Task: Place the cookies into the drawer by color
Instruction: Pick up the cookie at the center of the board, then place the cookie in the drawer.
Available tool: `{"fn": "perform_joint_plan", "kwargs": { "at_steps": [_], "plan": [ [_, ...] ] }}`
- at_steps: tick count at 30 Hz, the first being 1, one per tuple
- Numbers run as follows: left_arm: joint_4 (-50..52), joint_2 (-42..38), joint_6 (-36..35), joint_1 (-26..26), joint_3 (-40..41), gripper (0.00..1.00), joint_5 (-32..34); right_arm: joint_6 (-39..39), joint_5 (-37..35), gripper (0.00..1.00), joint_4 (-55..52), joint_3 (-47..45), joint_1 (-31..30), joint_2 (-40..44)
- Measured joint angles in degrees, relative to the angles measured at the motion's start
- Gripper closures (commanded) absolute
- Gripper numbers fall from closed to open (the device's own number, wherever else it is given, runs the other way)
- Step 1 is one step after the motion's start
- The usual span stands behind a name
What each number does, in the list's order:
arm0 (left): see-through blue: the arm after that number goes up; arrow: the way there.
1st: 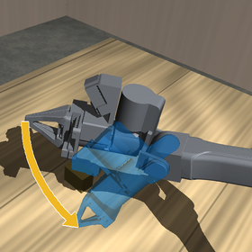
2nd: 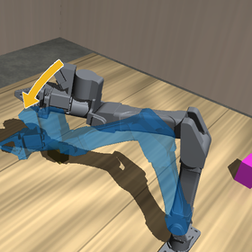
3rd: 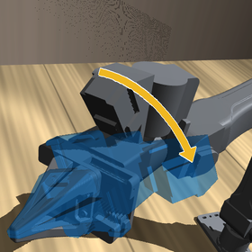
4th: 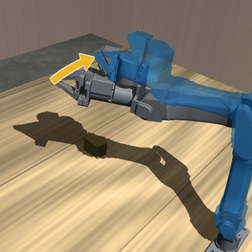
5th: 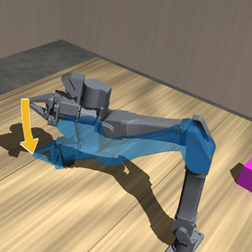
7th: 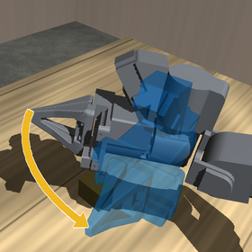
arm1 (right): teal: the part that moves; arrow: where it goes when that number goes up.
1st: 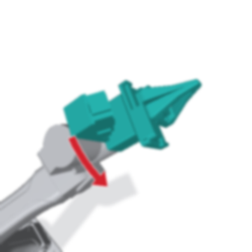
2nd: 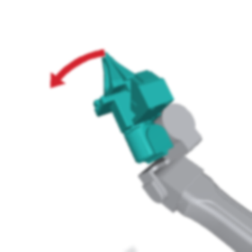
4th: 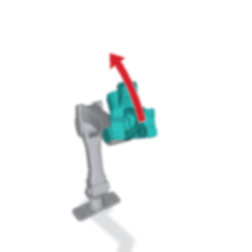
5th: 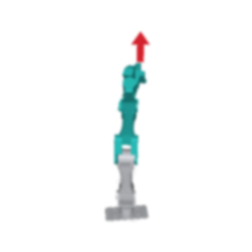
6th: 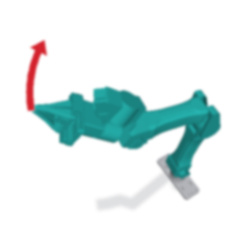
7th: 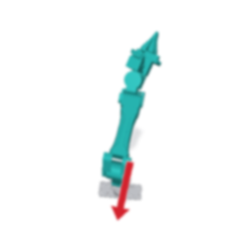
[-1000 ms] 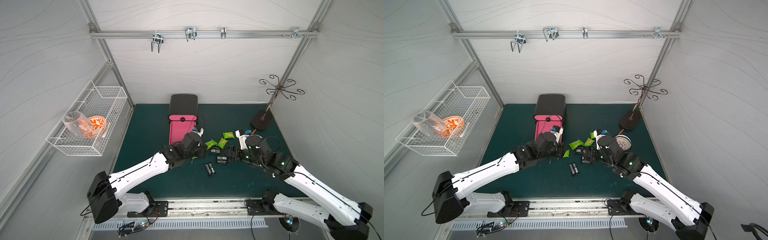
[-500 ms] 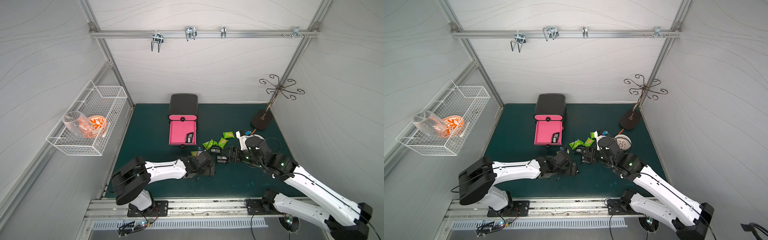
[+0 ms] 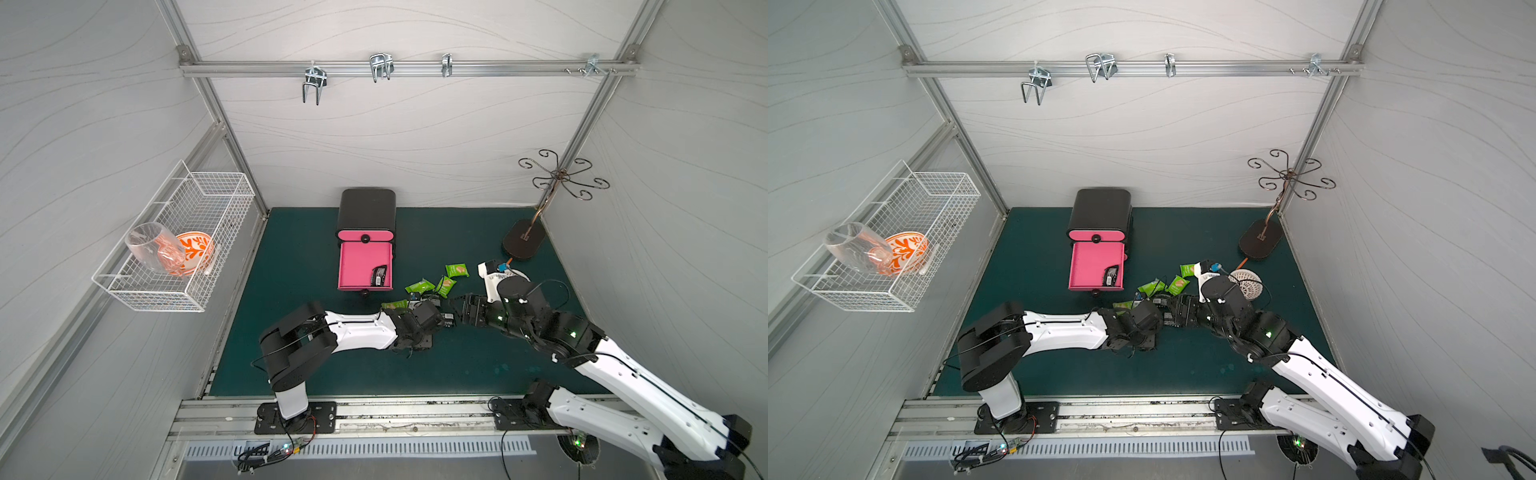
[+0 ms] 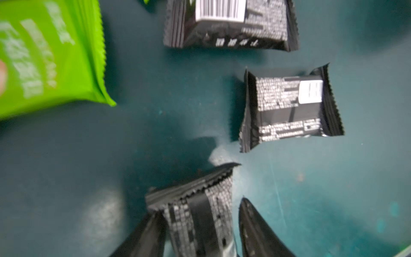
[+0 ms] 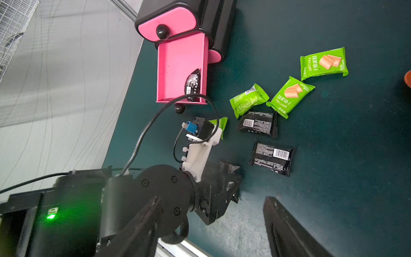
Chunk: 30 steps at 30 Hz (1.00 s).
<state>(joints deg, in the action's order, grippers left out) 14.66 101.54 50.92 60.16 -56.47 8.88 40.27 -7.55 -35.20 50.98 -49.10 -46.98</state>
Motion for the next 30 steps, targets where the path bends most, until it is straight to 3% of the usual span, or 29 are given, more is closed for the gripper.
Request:
{"fn": "perform_joint_plan", "kwargs": {
  "at_steps": [7,13,22,30],
  "plan": [
    [6.1,1.53,-4.83,-0.13,-2.75,0.74,3.69,0.0,0.02,0.24,0.0,0.0,0.0,-0.31],
    [10.19,-1.49,-8.46,-3.91,-3.56,0.75,0.94,0.0,0.04,0.24,0.0,0.0,0.0,-0.44],
    [10.32,-21.59,-16.09,-16.74,-4.35,0.74,-1.66,0.0,0.11,0.24,0.07,0.0,0.0,-0.48],
    [8.57,-18.51,-26.67,-30.93,-4.9,0.75,-2.05,0.0,0.57,0.24,0.07,0.0,0.0,-0.33]
  ]
}}
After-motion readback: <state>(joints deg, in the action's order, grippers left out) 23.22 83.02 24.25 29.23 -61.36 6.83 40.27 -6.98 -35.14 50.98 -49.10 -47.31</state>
